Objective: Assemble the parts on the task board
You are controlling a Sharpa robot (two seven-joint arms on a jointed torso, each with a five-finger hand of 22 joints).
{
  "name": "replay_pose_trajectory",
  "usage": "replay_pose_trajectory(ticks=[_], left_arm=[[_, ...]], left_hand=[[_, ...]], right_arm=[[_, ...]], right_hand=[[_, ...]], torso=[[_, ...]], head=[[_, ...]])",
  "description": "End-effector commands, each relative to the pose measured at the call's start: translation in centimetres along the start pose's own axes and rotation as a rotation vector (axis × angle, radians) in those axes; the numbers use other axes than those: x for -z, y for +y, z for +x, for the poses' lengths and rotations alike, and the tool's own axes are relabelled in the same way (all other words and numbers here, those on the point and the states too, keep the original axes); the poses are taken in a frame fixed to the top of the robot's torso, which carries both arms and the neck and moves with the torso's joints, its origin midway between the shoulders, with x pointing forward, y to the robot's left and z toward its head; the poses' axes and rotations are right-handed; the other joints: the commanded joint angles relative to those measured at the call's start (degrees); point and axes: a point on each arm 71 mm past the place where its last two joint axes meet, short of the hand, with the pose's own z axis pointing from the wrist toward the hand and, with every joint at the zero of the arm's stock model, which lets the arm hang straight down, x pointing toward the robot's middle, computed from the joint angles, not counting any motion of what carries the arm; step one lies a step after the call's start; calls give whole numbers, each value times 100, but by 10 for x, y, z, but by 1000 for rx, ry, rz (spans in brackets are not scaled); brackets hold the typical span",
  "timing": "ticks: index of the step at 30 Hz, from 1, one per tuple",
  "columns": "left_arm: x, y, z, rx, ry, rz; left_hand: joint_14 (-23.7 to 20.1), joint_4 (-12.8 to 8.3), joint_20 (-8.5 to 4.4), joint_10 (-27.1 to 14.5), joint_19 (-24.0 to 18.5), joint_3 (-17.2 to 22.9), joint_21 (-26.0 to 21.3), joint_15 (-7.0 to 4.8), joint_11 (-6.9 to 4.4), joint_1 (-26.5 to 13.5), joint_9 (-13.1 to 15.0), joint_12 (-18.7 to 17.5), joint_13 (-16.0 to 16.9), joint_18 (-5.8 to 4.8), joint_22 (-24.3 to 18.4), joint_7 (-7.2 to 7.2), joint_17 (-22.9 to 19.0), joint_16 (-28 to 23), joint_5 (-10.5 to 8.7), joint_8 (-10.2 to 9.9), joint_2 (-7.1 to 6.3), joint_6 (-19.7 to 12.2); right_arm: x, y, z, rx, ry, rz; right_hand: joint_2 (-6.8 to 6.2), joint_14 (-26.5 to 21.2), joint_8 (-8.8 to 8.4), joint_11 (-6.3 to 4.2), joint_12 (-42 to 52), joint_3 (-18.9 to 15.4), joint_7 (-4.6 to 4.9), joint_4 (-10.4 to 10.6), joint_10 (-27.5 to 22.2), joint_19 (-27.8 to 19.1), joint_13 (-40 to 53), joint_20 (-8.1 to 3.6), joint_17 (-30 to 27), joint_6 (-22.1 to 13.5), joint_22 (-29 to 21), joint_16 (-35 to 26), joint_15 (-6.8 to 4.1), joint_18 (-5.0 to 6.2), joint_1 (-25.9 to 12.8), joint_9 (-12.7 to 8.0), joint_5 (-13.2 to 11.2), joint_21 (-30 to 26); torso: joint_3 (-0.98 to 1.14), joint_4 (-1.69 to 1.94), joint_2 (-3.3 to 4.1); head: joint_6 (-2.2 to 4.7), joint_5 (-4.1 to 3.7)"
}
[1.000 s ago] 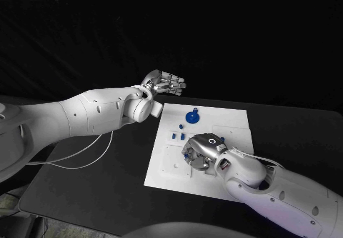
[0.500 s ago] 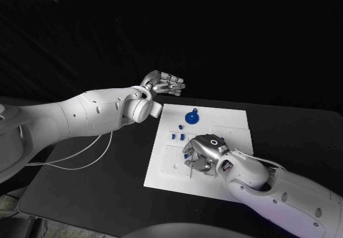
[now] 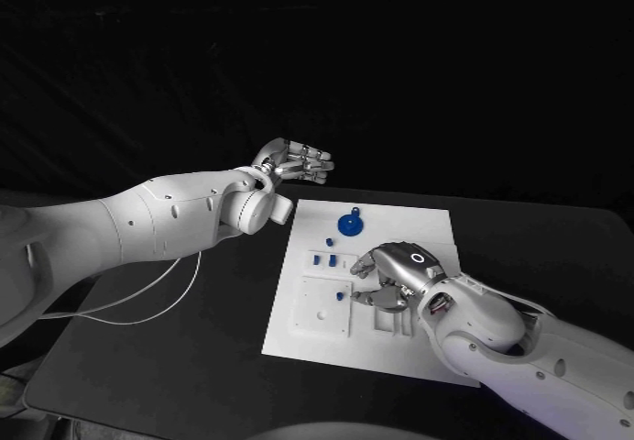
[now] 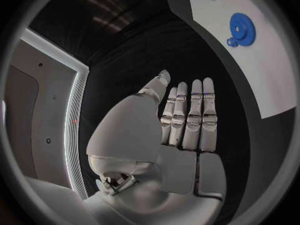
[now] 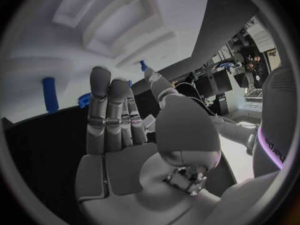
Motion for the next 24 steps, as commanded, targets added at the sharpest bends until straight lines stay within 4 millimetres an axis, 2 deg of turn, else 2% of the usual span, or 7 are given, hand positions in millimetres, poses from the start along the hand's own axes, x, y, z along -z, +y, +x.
replay_pose_trajectory(ticks=[1,7,12,14,16,19,24], left_arm=[[0,-1,0,10,8,6],[0,0,-2,9,6,6],[1,1,-4,9,4,5],[1,1,-5,10,3,4],[2,2,-6,9,2,3],[2,2,-7,9,-1,2],[3,3,-7,9,1,2]], left_hand=[[-25,41,-15,-28,-32,7,21,-11,1,0,-7,14,-7,-19,-5,8,-4,-25,5,-19,45,-18],[-25,41,-15,-28,-32,7,21,-11,1,0,-7,14,-7,-19,-5,8,-4,-25,5,-19,45,-18],[-23,44,-16,-31,-31,6,22,-11,2,3,-8,13,-8,-20,-11,10,-4,-24,6,-20,43,-21],[-21,48,-16,-33,-30,5,23,-12,3,6,-8,12,-8,-20,-19,11,-3,-24,7,-21,40,-25],[-25,48,-15,-40,-31,6,23,-10,5,10,-8,13,-8,-20,-22,12,-4,-25,8,-19,40,-26],[-27,49,-15,-48,-31,6,23,-9,8,11,-8,12,-8,-21,-25,13,-5,-25,8,-19,39,-29],[-27,49,-15,-48,-31,6,23,-9,8,11,-8,12,-8,-21,-25,13,-5,-25,8,-19,39,-29]], right_arm=[[3,-7,-15,-83,-31,24],[9,-28,-47,-150,-45,49],[14,-55,-65,-161,-27,80],[16,-63,-68,-161,-18,92],[18,-71,-70,-155,-9,104],[21,-80,-71,-125,12,125],[22,-88,-69,-60,54,155]], right_hand=[[32,18,-14,-2,6,-20,-2,14,34,207,4,37,-8,-19,-7,26,22,171,58,-3,17,-5],[20,-18,-15,-24,8,158,-12,-2,126,181,3,24,6,89,49,38,12,111,37,4,228,63],[26,-24,-15,-21,6,225,-11,-94,106,161,0,14,36,52,144,64,10,101,21,-3,434,103],[9,-25,-16,-8,8,170,-1,-102,64,154,2,18,44,-25,180,72,15,105,-3,-11,535,121],[17,-36,-13,7,10,38,6,-127,0,142,4,34,55,-109,215,81,32,122,23,-14,584,113],[71,-69,-12,27,13,-468,-46,-96,-146,111,16,68,56,-262,228,85,57,170,124,-13,588,-32],[34,-126,-10,111,19,-1185,-180,248,-450,129,39,133,21,-539,215,90,123,214,411,-12,560,-211]], torso=[[-2,-1,-4],[-5,-3,1],[-12,-14,-6],[-4,-6,0],[3,-8,0],[1,-4,2],[-10,-1,3]], head=[[68,-80],[210,-294],[291,-417],[309,-453],[314,-462],[317,-480],[326,-500]])
